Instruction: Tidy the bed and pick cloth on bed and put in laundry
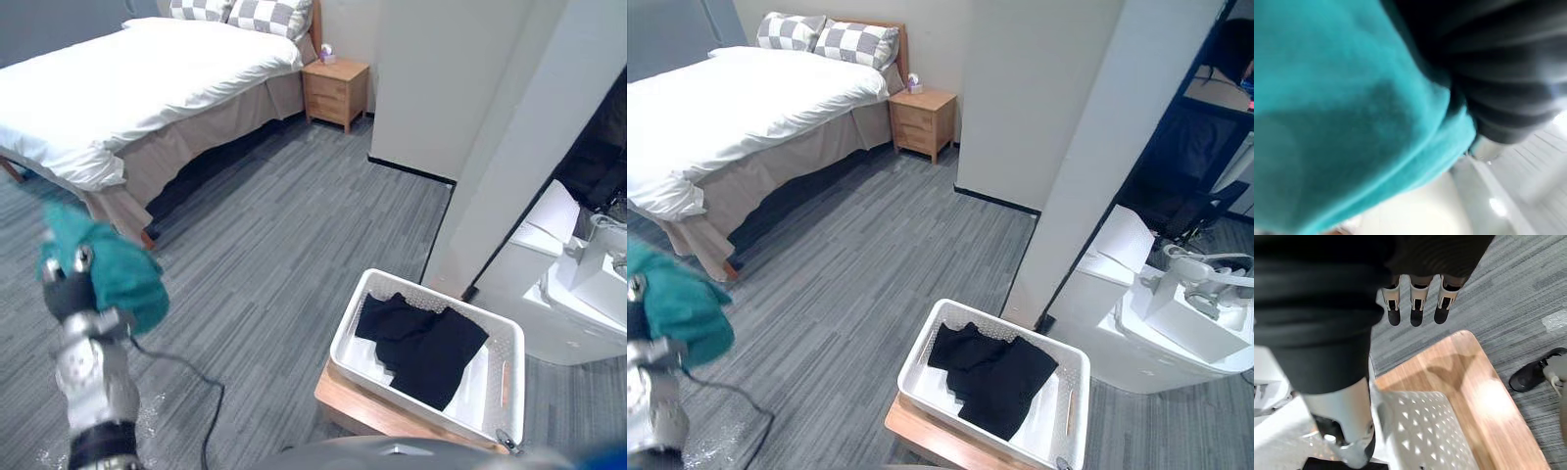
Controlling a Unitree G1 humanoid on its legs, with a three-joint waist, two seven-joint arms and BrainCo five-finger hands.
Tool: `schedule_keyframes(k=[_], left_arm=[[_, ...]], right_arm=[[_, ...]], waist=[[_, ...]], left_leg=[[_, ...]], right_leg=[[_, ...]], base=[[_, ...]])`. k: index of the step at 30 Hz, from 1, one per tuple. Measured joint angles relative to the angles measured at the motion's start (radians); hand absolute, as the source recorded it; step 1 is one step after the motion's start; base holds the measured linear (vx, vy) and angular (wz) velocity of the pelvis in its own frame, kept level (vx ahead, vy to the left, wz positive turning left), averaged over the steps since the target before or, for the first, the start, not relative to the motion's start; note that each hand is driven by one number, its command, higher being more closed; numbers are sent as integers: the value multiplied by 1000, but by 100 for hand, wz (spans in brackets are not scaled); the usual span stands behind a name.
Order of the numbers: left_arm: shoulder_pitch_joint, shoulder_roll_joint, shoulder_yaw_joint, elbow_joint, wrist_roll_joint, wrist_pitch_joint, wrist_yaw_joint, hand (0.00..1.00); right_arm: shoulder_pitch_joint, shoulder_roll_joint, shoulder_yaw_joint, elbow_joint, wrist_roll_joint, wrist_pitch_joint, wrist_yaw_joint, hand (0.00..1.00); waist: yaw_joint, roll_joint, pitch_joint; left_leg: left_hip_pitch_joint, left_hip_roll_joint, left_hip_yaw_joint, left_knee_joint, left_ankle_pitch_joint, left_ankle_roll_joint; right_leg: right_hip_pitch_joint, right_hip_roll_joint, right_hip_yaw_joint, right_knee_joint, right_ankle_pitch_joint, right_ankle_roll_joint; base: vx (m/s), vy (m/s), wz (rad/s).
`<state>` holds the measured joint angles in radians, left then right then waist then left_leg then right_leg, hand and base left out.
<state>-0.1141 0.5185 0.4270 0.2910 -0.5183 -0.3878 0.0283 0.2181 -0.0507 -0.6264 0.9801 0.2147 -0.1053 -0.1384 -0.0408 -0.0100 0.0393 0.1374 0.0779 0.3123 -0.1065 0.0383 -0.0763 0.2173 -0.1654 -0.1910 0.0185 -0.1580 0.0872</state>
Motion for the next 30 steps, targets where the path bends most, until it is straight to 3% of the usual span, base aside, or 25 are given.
schedule_keyframes(k=[2,4,6,9,11,18,26,30], left_arm=[[-34,58,-8,0,22,-36,-35,100],[-50,82,-8,-10,-10,-135,-143,100],[-50,78,-19,-33,-42,-190,-224,100],[-48,70,-78,-74,-36,-233,-301,100],[-47,10,-101,-147,-10,-233,-342,100],[-46,-44,-190,-204,-11,-209,-437,100],[-46,-49,-312,-199,-9,-177,-518,100],[-46,-51,-354,-178,-10,-117,-547,100]], right_arm=[[-4,0,12,0,10,-2,4,0],[13,-1,11,0,38,-2,8,0],[33,0,10,0,51,-1,10,0],[47,0,6,11,68,-13,27,0],[51,1,-11,42,66,-33,40,0],[62,10,-34,79,55,-44,62,0],[86,5,-32,80,54,-44,66,0],[96,0,-21,76,54,-43,66,0]], waist=[[-6,2,0],[-17,5,-2],[-20,6,-2],[-24,2,-2],[-34,6,-18],[-75,41,-26],[-110,57,-20],[-116,58,-16]], left_leg=[[3,5,13,0,-6,-5],[5,12,35,0,-11,-10],[8,18,55,1,-13,-14],[38,29,110,1,-13,-15],[44,39,147,3,-7,-23],[56,87,227,7,6,-37],[69,97,259,2,0,-43],[65,87,271,1,-6,-42]], right_leg=[[-4,5,23,0,-2,-3],[-21,12,45,0,-3,-5],[-29,17,69,2,-3,-6],[-32,27,101,17,-4,-16],[-50,38,158,32,1,-23],[-112,91,262,63,32,-38],[-137,101,272,49,42,-31],[-141,92,289,24,54,-29]], base=[[12,-33,-32],[54,-41,-28],[69,-37,-25],[52,-48,-37],[30,-55,-38],[-37,-75,-42],[-142,-63,-23],[-171,-9,-9]])
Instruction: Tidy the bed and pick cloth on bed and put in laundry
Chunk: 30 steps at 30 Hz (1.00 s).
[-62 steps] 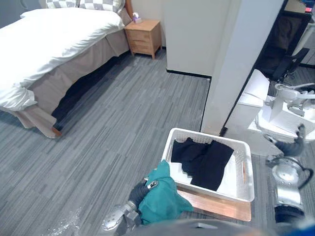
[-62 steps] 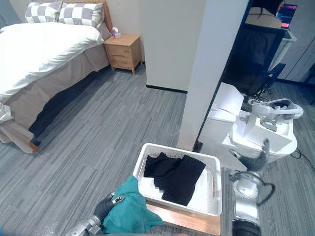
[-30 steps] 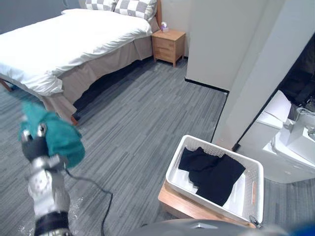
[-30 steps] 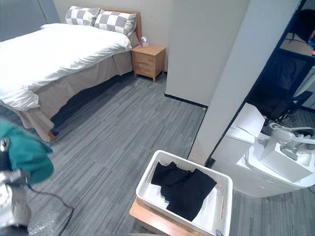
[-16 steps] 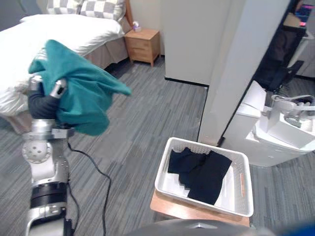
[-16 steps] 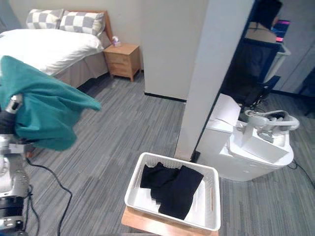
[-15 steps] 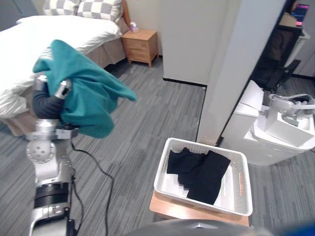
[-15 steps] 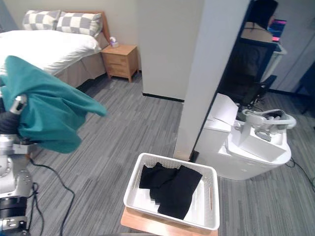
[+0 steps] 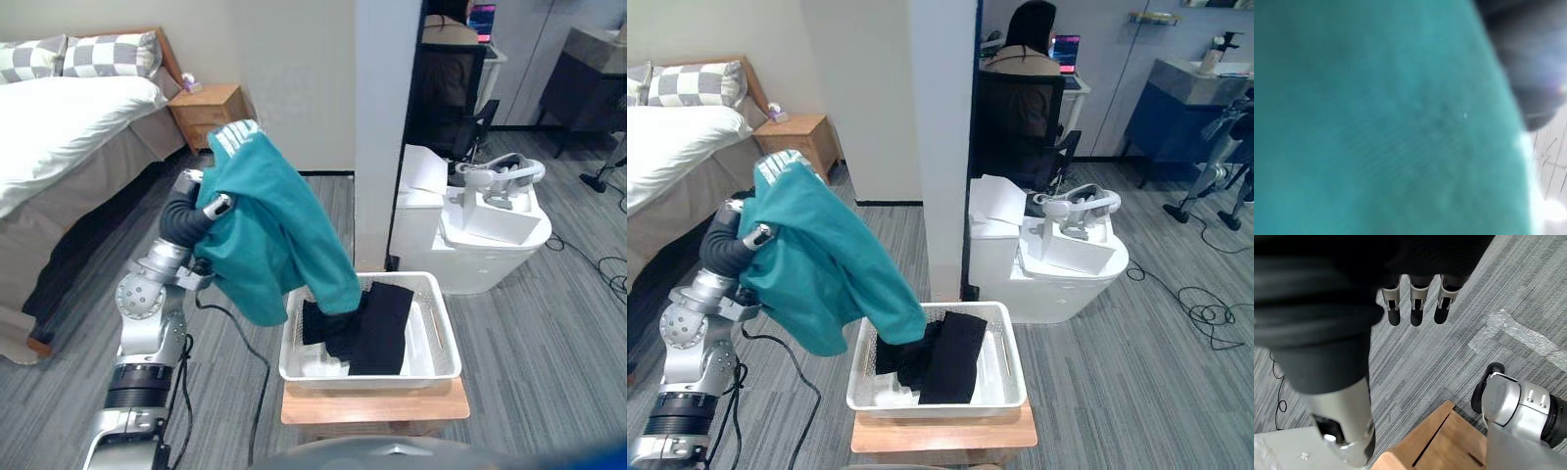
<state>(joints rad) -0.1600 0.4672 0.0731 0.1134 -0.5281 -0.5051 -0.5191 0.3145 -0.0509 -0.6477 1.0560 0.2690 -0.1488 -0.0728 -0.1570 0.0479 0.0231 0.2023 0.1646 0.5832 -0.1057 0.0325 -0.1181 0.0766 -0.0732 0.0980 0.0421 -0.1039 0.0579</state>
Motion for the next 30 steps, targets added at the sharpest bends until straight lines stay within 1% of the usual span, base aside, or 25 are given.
schedule_keyframes(k=[1,3,6,7,9,10,11,15,21,24,28,30], left_arm=[[0,0,-21,21,0,18,-2,100],[0,0,-51,59,2,34,-8,100],[0,-4,-84,121,27,60,-4,100],[0,-9,-91,138,45,67,2,100],[0,-22,-108,166,56,80,20,100],[0,-29,-113,184,87,87,36,100],[0,-29,-119,209,100,100,55,100],[0,-28,-119,261,118,110,67,100],[0,-27,-146,321,128,146,60,100],[12,-31,-188,322,129,147,58,100],[58,-66,-215,319,201,147,63,100],[76,-68,-239,319,205,147,68,100]], right_arm=[[0,-2,20,0,0,1,0,0],[-2,-4,42,-2,0,2,0,0],[1,-6,76,-8,-4,11,0,0],[3,-6,79,-8,-8,15,0,0],[7,-6,87,-8,-10,24,-1,0],[12,-6,104,-8,-11,26,-1,0],[16,-6,110,-8,-18,33,-1,0],[17,-6,111,-7,-18,38,1,0],[17,-6,136,-1,-15,41,28,0],[17,-3,157,-4,-5,41,31,0],[18,5,189,-49,2,44,30,0],[32,12,192,-71,2,43,30,0]], waist=[[-4,1,0],[-13,3,-2],[-16,3,-2],[-17,2,-3],[-18,8,-10],[-18,6,-9],[-20,3,-10],[-27,2,-10],[-45,1,-10],[-53,3,-6],[-70,10,10],[-74,10,10]], left_leg=[[-3,-3,0,0,-1,1],[-13,-6,-1,0,-1,2],[-20,-8,5,0,-2,4],[-21,-8,7,0,-4,6],[-30,-9,9,0,-5,6],[-35,-8,10,1,-3,2],[-37,-7,10,1,-2,4],[-38,-6,9,6,-5,0],[-29,3,10,7,-5,0],[-29,3,14,7,-6,-1],[-40,6,48,7,-24,-6],[-44,3,66,7,-23,-6]], right_leg=[[0,-3,0,-5,3,-1],[-11,-5,2,-8,4,-2],[-24,-5,11,-11,10,-8],[-26,-5,13,-15,15,-7],[-32,-6,15,-28,28,-6],[-34,-6,14,-35,37,7],[-31,-5,14,-43,44,10],[-31,-4,6,-47,45,11],[-31,5,-5,-33,57,10],[-43,6,-2,-20,57,10],[-89,15,28,3,57,10],[-106,15,40,6,57,11]], base=[[-127,-3,-9],[-59,-10,-5],[-2,-5,-14],[53,-3,-14],[60,-4,-9],[96,-15,-7],[124,-18,-7],[120,-14,-7],[63,-21,-6],[-34,-34,-8],[-105,-50,-26],[-127,-71,-29]])
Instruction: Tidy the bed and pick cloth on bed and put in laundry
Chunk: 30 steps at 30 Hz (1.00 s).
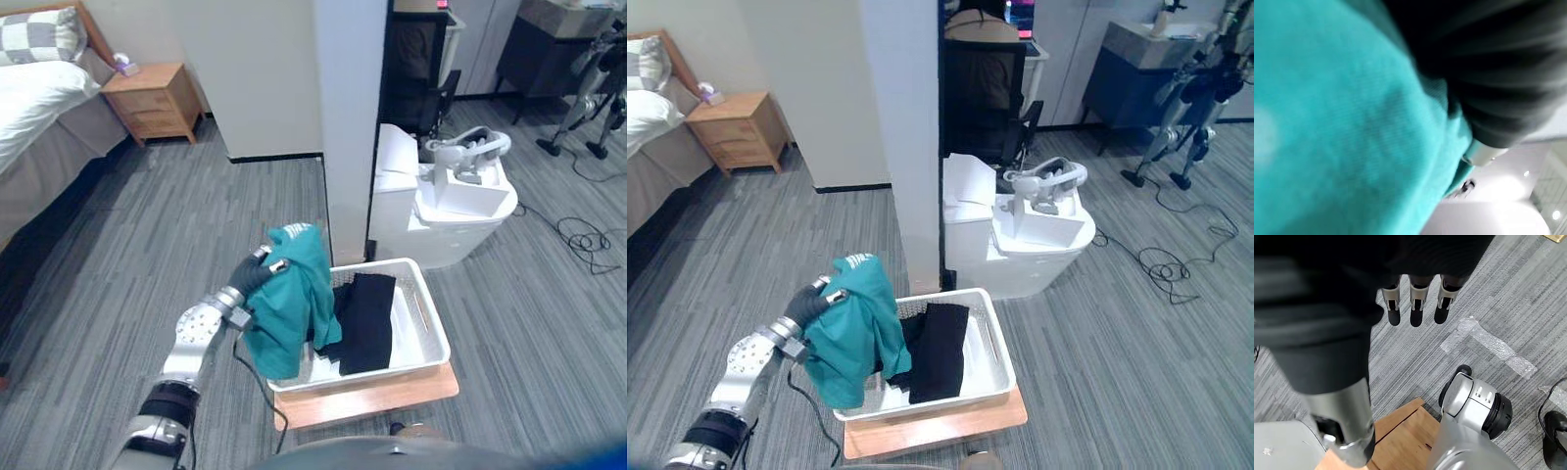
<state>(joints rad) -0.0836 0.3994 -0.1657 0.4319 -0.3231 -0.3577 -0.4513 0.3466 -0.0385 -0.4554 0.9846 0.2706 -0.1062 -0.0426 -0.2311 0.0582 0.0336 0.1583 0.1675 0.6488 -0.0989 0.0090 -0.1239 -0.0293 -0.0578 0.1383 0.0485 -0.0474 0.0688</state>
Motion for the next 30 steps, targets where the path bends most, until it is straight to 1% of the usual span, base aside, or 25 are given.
schedule_keyframes(k=[2,3,6,9,11,12,14,16,17,18,19,20,21,22,23,25,28,29,30], left_arm=[[8,-5,-25,-1,2,0,11,100],[10,-11,-29,-5,21,0,24,100],[31,-37,-43,-21,38,0,53,100],[33,-43,-103,-29,41,3,87,100],[37,-47,-116,-29,47,20,107,100],[38,-58,-123,-26,77,45,139,100],[35,-77,-133,-26,87,64,175,100],[1,-84,-154,-12,151,80,258,100],[-17,-83,-155,-3,160,83,277,100],[-64,-79,-153,21,161,87,318,100],[-115,-71,-149,37,162,89,353,100],[-138,-69,-149,45,162,89,370,100],[-181,-68,-148,48,175,89,401,100],[-214,-70,-149,48,192,89,423,100],[-226,-73,-149,48,196,89,434,100],[-271,-82,-149,48,201,89,478,100],[-317,-90,-140,48,236,90,528,100],[-341,-92,-132,48,238,96,551,100],[-363,-94,-121,48,240,111,571,100]], right_arm=[[33,0,16,-23,-1,-5,-1,0],[53,-1,26,-34,-1,-9,-1,0],[85,-2,38,-59,-11,-12,-1,0],[94,-2,46,-66,-21,-13,0,0],[94,-3,72,-71,-21,-22,0,0],[94,-2,93,-83,-22,-22,2,0],[91,-2,109,-102,-23,-26,4,0],[76,-2,124,-140,-21,-33,21,0],[71,-2,129,-150,-19,-34,26,0],[56,-4,138,-173,-13,-34,39,0],[35,-7,152,-198,-2,-35,48,0],[29,-7,153,-214,7,-35,54,0],[17,-10,154,-252,23,-38,65,0],[13,-14,157,-287,33,-41,71,0],[13,-18,163,-302,38,-41,73,0],[10,-24,197,-363,40,-39,79,0],[5,-23,237,-406,40,-38,81,0],[-1,-21,250,-421,40,-38,82,0],[-2,-21,266,-437,40,-37,83,0]], waist=[[-8,5,10],[-22,7,18],[-38,15,30],[-49,22,32],[-51,22,33],[-51,20,35],[-51,18,35],[-51,7,44],[-49,2,52],[-48,-9,79],[-48,-29,110],[-47,-35,122],[-47,-41,150],[-48,-43,170],[-49,-40,176],[-49,-32,210],[-49,-22,224],[-48,-24,239],[-44,-29,253]], left_leg=[[2,-2,7,0,2,3],[5,-2,10,-1,5,3],[16,3,32,-3,7,1],[15,3,45,-3,7,0],[13,4,51,-1,7,0],[5,7,56,-1,8,0],[-16,9,59,-2,5,-2],[-76,5,62,0,9,3],[-88,5,67,0,15,10],[-108,5,72,1,22,12],[-133,9,76,20,23,15],[-148,12,77,34,20,17],[-176,22,79,64,10,18],[-188,31,86,88,-1,17],[-193,37,91,99,-8,16],[-202,55,125,147,-28,12],[-238,71,150,195,-52,14],[-252,77,154,216,-62,17],[-270,83,160,236,-68,21]], right_leg=[[-2,0,13,0,-5,0],[-3,1,16,3,-9,1],[-12,10,34,20,-17,3],[-32,14,45,27,-19,5],[-34,16,51,33,-19,5],[-39,18,54,39,-19,5],[-65,19,68,48,-20,9],[-133,18,76,65,-15,16],[-146,18,80,66,-11,18],[-167,18,84,69,-6,20],[-192,18,89,74,0,22],[-203,17,90,74,5,22],[-223,14,96,74,16,27],[-233,15,104,77,21,30],[-237,17,109,79,21,30],[-245,22,121,97,21,30],[-283,25,128,114,21,30],[-299,25,128,120,21,30],[-317,25,128,131,21,30]], base=[[-108,-78,-18],[-101,-81,-6],[-88,-76,-17],[-48,-48,-15],[-8,-23,-12],[3,-24,-9],[-12,-22,-7],[-21,-28,-6],[-27,-29,-4],[-31,-32,-5],[-21,-38,-3],[6,-44,-6],[32,-26,-12],[35,-16,-16],[50,-1,-25],[39,0,-22],[9,-6,-17],[-2,-20,-6],[-26,-31,-2]])
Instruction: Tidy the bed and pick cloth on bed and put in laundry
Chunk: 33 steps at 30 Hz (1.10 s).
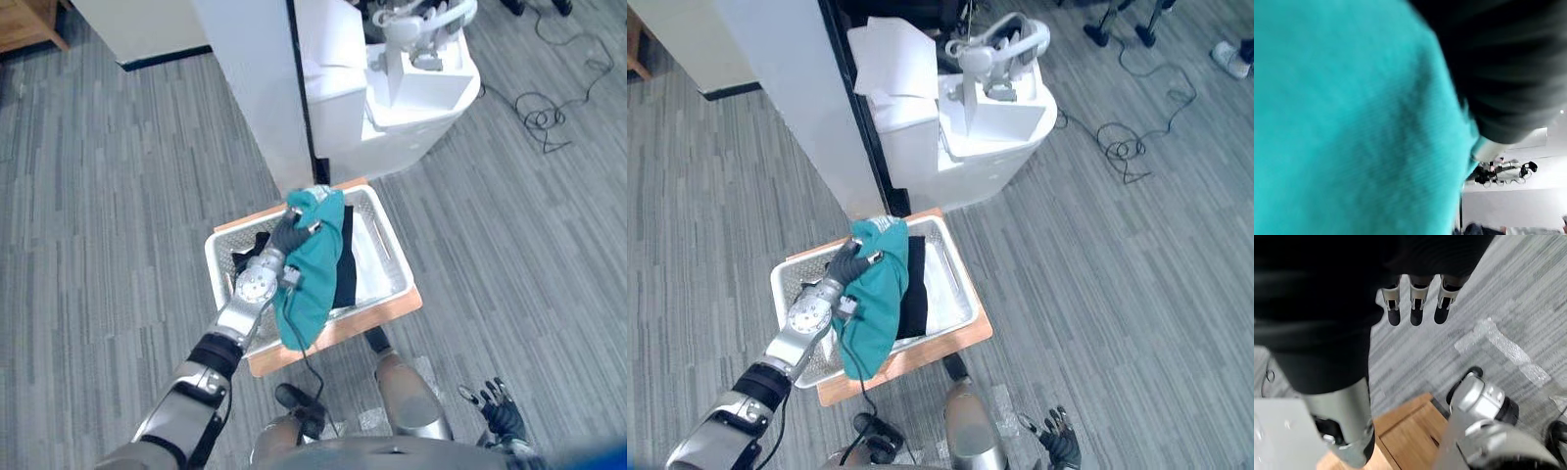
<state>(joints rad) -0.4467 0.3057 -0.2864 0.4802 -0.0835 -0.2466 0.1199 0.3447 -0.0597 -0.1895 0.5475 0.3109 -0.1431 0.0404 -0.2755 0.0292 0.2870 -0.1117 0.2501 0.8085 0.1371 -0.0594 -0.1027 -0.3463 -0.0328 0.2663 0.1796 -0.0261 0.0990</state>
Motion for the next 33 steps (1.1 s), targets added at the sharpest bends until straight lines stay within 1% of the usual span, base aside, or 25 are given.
schedule_keyframes(k=[3,5,8,9,14,16,18,20,22,25,27,28,29,31,32,33], left_arm=[[-26,-5,34,9,24,17,16,100],[-29,-8,34,19,29,21,17,100],[-28,-22,34,19,28,21,11,100],[-27,-26,33,19,26,21,8,0],[-5,-42,32,23,4,27,-16,0],[10,-49,32,23,-61,31,-45,0],[16,-49,33,23,-96,44,-63,0],[27,-48,33,23,-106,44,-83,0],[41,-41,32,16,-139,43,-115,0],[53,-12,32,-27,-141,31,-129,0],[78,24,31,-101,-182,22,-172,0],[82,30,32,-118,-190,21,-189,0],[100,39,34,-151,-249,21,-249,0],[124,41,44,-168,-281,25,-294,0],[143,41,55,-175,-301,30,-327,0],[165,43,69,-180,-332,45,-367,0]], right_arm=[[0,-1,9,-31,15,7,6,0],[0,-1,11,-43,23,9,5,0],[0,-4,27,-64,32,17,4,0],[0,-7,44,-72,38,18,4,0],[0,-8,60,-106,39,30,-3,0],[0,-11,70,-121,39,40,-6,0],[0,-15,80,-133,37,44,-6,0],[1,-21,80,-140,36,50,-6,0],[8,-24,79,-145,19,57,-10,0],[14,-24,79,-146,17,67,-13,0],[23,-22,75,-143,14,83,-25,0],[29,-21,74,-142,10,85,-27,0],[53,-20,71,-132,-7,94,-34,0],[63,-17,63,-104,-19,97,-41,0],[65,-12,49,-71,-22,98,-46,0],[67,2,22,-24,-22,99,-54,0]], waist=[[2,-10,31],[4,-12,52],[6,-11,60],[5,-11,60],[7,-12,62],[7,-11,62],[8,-11,62],[9,-11,62],[15,-11,62],[18,-11,61],[19,-5,55],[19,-4,53],[22,7,31],[20,14,-2],[20,18,-24],[19,24,-50]], left_leg=[[-50,23,-1,65,-29,6],[-65,37,-5,100,-48,11],[-89,52,-4,146,-73,17],[-100,55,-4,160,-80,20],[-102,63,5,185,-94,24],[-99,63,8,184,-94,24],[-93,62,10,183,-94,24],[-76,62,11,179,-94,23],[-47,59,12,167,-94,23],[-26,51,8,150,-89,21],[5,40,0,125,-79,20],[17,37,-2,118,-77,19],[44,23,-16,87,-65,16],[55,11,-26,63,-54,13],[73,3,-29,43,-46,11],[98,-7,-38,16,-35,7]], right_leg=[[-30,-1,-2,6,0,0],[-31,-1,-3,6,0,0],[-44,-3,-2,5,1,-1],[-52,-4,-1,5,3,-1],[-55,-5,1,6,9,1],[-55,-5,1,7,9,1],[-51,-5,1,7,9,1],[-34,-5,0,7,9,1],[-7,-6,-8,4,9,0],[17,-12,-18,-9,8,-1],[60,-22,-38,-28,8,-1],[73,-23,-41,-33,8,-1],[111,-32,-60,-54,8,-1],[128,-38,-74,-70,8,-1],[147,-41,-79,-82,8,-1],[177,-43,-92,-98,8,-1]], base=[[-46,-33,1],[-62,-42,0],[-44,-17,-5],[-16,-2,-7],[0,1,-6],[0,0,0],[0,0,0],[0,0,0],[4,-1,2],[5,-1,10],[22,3,19],[43,13,26],[44,13,28],[61,18,23],[82,24,19],[77,18,29]])
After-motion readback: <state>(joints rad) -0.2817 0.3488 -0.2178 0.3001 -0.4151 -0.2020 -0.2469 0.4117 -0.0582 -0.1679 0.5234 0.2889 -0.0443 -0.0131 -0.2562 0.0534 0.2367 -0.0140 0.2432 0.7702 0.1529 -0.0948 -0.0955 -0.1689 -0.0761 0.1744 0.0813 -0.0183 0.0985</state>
